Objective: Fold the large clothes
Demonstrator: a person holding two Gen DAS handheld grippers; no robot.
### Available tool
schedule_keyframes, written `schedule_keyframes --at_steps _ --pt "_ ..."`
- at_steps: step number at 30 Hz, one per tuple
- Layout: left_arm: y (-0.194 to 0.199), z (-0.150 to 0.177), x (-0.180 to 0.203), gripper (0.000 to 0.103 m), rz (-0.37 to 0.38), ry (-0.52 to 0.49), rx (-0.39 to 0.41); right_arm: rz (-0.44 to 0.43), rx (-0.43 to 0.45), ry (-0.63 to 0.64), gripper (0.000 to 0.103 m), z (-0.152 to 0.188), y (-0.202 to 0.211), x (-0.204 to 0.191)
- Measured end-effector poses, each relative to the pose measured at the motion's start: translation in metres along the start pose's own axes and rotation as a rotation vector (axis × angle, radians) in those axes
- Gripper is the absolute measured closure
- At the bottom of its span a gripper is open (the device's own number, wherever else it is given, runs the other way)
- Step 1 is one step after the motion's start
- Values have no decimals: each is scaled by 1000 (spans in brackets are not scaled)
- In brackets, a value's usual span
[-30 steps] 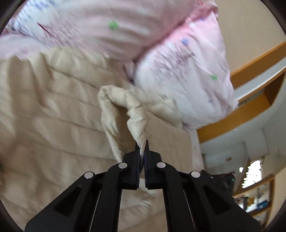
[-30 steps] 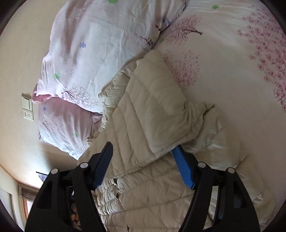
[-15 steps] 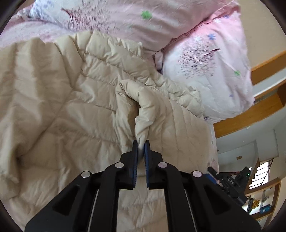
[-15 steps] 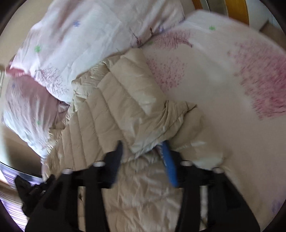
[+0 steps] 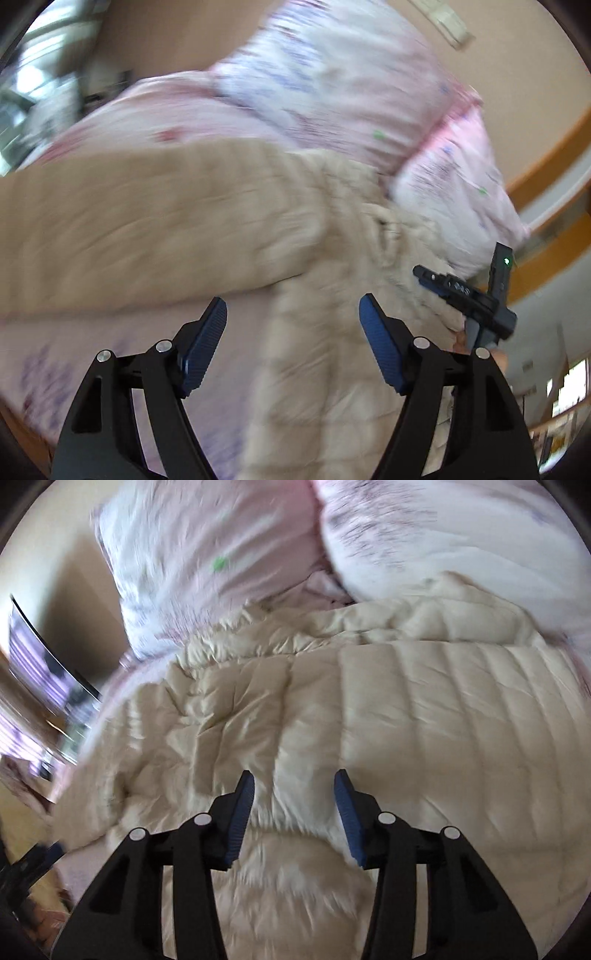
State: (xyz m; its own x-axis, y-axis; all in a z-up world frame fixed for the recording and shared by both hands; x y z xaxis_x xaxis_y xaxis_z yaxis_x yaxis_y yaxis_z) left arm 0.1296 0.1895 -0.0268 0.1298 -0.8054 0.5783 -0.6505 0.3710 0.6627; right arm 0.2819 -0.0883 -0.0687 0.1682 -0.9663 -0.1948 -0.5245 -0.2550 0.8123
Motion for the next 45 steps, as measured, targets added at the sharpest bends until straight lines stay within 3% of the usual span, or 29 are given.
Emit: schedule_keyframes --at_steps 2,3,9,15,21,25,29,31,33,39,42,45 --pt "14 7 -25 29 -25 70 20 57 -77 21 55 3 -27 -1" --pt "20 11 -38 29 -34 118 30 60 -67 7 54 4 -29 2" --pt "38 15 -92 29 -49 323 112 -108 -49 -111 43 14 7 9" --pt "36 10 -133 31 -66 558 190 -162 -48 -129 40 32 32 12" --pt "45 8 -159 32 26 759 301 -191 -44 -125 40 31 35 3" --pt "49 6 -173 42 76 846 381 -210 -50 -128 40 36 37 1" --pt "44 3 -183 62 101 870 396 -210 -62 -126 40 40 35 2" --pt "42 3 -187 86 102 871 398 -208 -57 -124 40 41 38 4" --pt "43 -2 -189 97 91 852 405 -209 -48 -120 40 41 42 7" --pt "60 -35 -179 103 32 718 446 -207 -14 -123 39 39 58 19" --pt "72 -63 -152 103 15 593 469 -198 5 -125 38 39 66 29" --pt "82 -97 -98 103 45 429 486 -175 39 -124 37 37 76 39"
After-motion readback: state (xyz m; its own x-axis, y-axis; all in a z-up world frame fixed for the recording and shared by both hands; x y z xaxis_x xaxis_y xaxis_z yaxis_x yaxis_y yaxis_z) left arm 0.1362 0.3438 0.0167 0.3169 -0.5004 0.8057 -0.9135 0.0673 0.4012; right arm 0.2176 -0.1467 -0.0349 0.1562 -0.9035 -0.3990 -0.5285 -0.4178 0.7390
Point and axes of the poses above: each gripper's, at about its wrist camera, not at the fingertips, and y roughly against the way its jaws point, x to its right, z to its underside, the point moved 6 cm from there along -y, roughly the way its jaws point, and after that the axes turned 1 degree about z, right-handed, at the moved point
